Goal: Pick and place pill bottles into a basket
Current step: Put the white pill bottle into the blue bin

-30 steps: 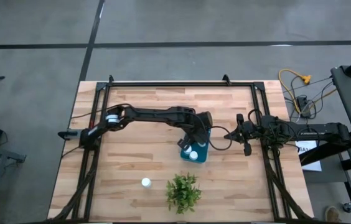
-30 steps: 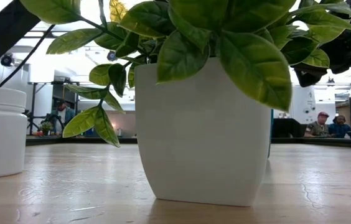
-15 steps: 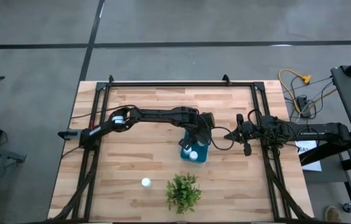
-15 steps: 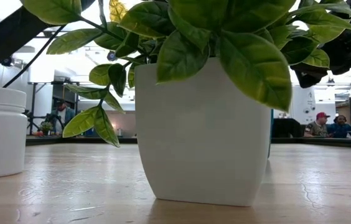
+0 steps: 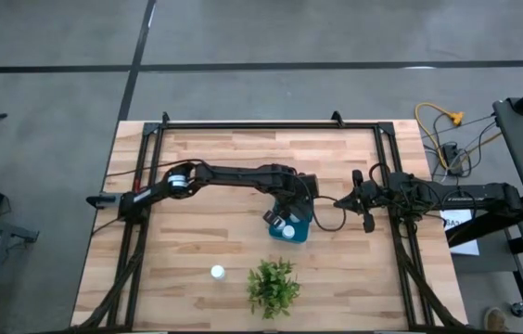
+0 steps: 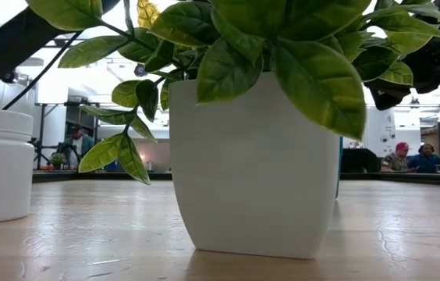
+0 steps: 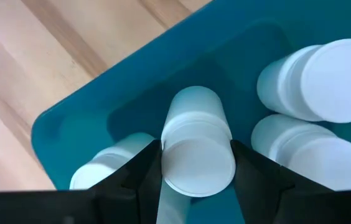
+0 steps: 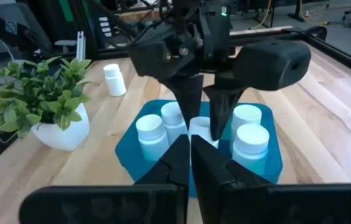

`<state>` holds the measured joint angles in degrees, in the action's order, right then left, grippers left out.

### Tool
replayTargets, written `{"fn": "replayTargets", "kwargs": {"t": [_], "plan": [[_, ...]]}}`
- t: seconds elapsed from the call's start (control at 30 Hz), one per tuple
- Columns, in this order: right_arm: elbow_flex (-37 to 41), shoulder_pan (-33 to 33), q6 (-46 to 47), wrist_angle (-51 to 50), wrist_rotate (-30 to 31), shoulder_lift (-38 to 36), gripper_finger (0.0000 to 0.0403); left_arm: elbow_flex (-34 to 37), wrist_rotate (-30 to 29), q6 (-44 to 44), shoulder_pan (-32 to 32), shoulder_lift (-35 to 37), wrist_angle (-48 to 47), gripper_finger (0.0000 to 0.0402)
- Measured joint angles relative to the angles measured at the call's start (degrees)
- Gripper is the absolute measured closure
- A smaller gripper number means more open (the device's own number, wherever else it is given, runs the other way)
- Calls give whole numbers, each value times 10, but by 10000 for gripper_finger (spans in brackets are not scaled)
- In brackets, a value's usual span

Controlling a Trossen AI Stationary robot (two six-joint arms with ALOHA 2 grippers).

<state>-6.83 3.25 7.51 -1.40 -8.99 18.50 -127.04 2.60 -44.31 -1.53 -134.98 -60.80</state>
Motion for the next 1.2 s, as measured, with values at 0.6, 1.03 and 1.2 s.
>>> {"fn": "replayTargets", "kwargs": {"t": [0.6,1.03,1.2], "plan": [[0,0,0,0,0,0,394,-8,-11,-28,9,0,3,256],[0,0,0,0,0,0,394,-13,-11,-27,8,1,3,256],[0,0,0,0,0,0,394,-13,-11,-26,7,1,6,256]]}}
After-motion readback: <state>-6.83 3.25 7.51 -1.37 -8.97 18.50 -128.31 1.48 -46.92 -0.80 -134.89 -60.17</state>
